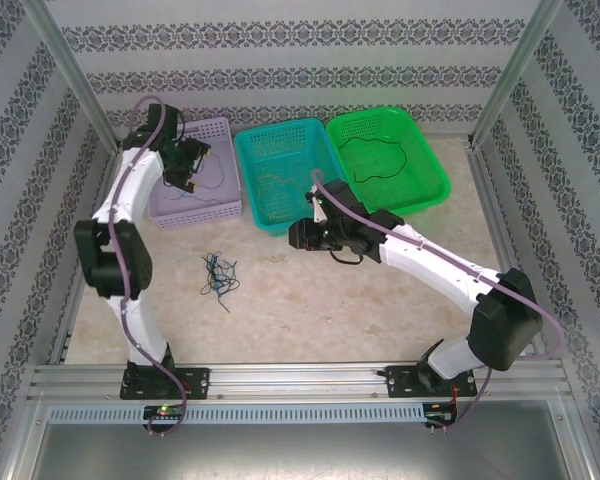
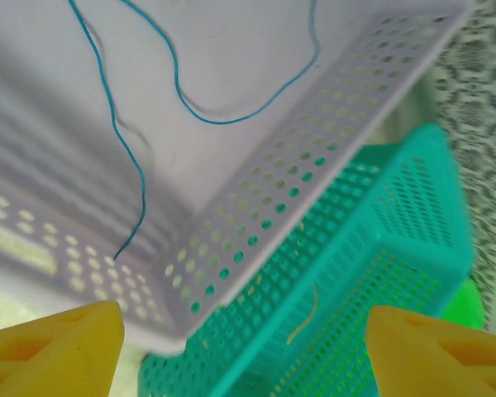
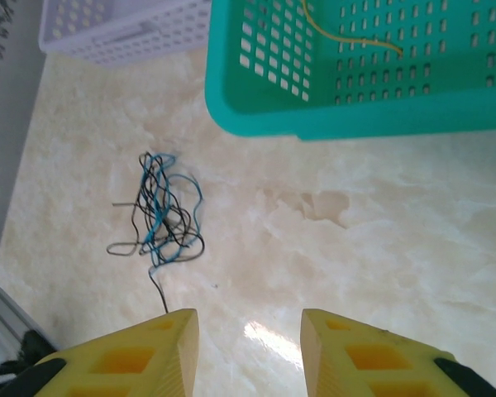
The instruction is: Untangle the cables
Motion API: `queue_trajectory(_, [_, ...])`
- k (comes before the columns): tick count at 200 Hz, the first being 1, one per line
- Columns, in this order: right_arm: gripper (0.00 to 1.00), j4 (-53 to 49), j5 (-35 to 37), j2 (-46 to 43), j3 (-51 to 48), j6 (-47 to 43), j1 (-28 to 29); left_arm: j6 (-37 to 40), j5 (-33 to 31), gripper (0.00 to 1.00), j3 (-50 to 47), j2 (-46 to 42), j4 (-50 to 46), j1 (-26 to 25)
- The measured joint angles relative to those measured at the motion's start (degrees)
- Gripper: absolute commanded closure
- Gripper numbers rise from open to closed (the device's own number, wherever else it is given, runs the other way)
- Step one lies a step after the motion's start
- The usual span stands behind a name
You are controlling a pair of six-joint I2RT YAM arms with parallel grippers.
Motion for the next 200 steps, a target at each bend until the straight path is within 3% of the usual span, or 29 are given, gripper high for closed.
queue_trajectory(44, [0.61,-0.8,0.0,-0.2,-3.1,-2.4,4.0,2.6,-2.5,0.34,-22.8,-21.6,-1.2,-0.9])
queue_trajectory(94, [0.61,-0.3,0.0,-0.4,-5.9,-2.3,7.6,9.0,1.6,0.3,-51.6,-38.1,0.7,-8.0])
queue_trajectory(137, [0.61,0.6,0.0,-0.5,-6.3,-1.3,8.7,16.3,1.5,0.35,-58.7,-38.2,5.6,-10.7])
queue_trajectory(178, [0.61,1.1,0.0,-0.9,-7.7,-0.3,9.0,20.4,-1.0,0.52,-60.3,-32.1,12.0,-10.7])
queue_trajectory(200, [0.6,1.4,0.0,-0.9,-8.2,0.8,9.0,21.0,-1.7,0.7,-62.2,-29.6,15.9,-10.7])
